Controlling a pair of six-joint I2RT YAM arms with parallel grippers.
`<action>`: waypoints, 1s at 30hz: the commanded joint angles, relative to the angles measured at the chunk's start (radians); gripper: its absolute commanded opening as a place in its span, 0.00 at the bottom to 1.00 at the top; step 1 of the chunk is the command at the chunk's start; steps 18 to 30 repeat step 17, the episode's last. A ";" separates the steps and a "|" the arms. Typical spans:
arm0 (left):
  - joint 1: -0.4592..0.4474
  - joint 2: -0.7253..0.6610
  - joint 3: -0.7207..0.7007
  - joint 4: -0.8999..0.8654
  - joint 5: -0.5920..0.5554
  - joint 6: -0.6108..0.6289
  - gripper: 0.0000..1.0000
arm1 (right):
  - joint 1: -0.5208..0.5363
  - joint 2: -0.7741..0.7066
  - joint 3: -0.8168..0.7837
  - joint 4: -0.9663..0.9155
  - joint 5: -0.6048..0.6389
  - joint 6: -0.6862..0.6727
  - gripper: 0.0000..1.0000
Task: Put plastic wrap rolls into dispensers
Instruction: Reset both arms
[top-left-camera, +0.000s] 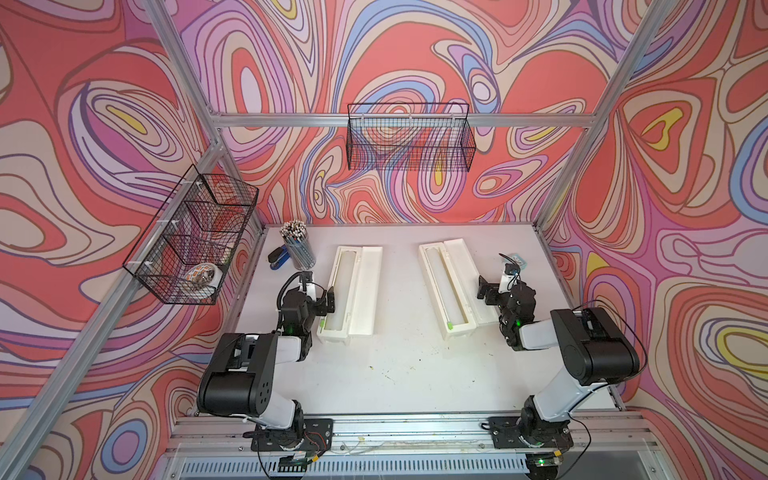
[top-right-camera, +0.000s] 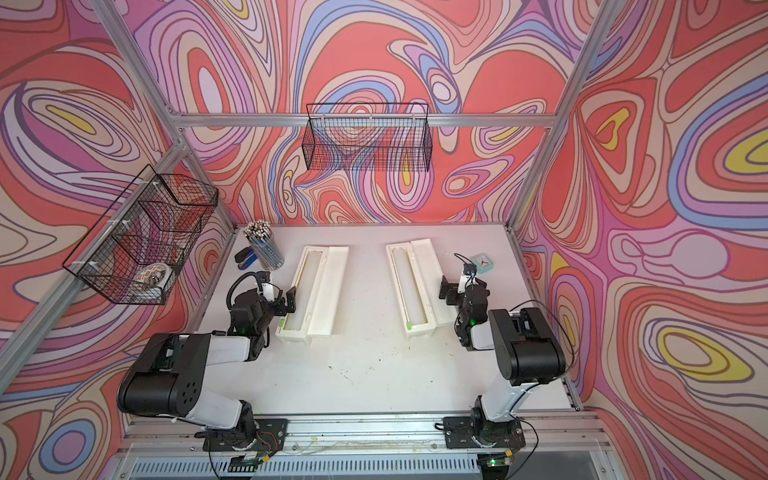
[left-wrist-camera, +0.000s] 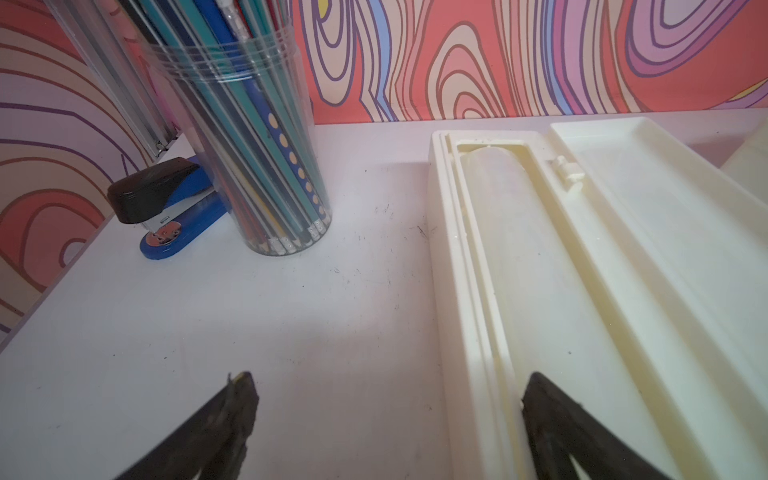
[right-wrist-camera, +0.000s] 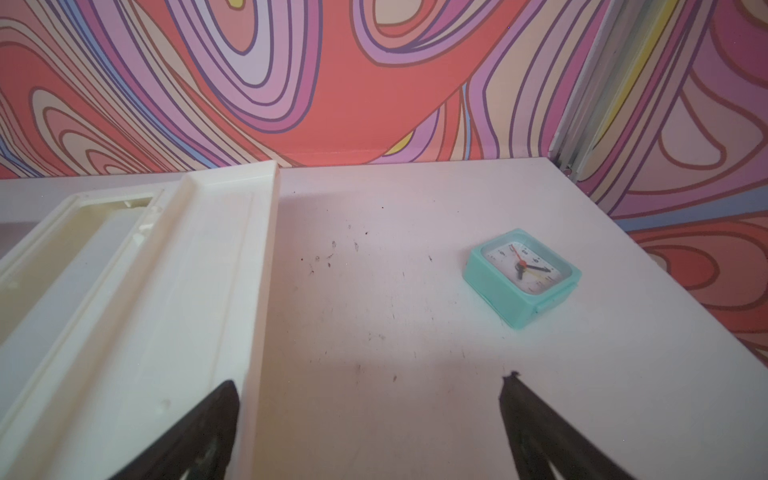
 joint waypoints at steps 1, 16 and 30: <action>0.013 0.015 -0.020 0.031 -0.140 -0.016 1.00 | -0.002 0.011 0.006 -0.013 0.008 -0.014 0.98; 0.014 0.026 0.026 -0.042 -0.079 0.008 1.00 | -0.003 0.015 0.024 -0.047 0.036 0.003 0.98; 0.014 0.026 0.018 -0.025 -0.077 0.008 1.00 | -0.003 0.015 0.024 -0.049 0.036 0.005 0.98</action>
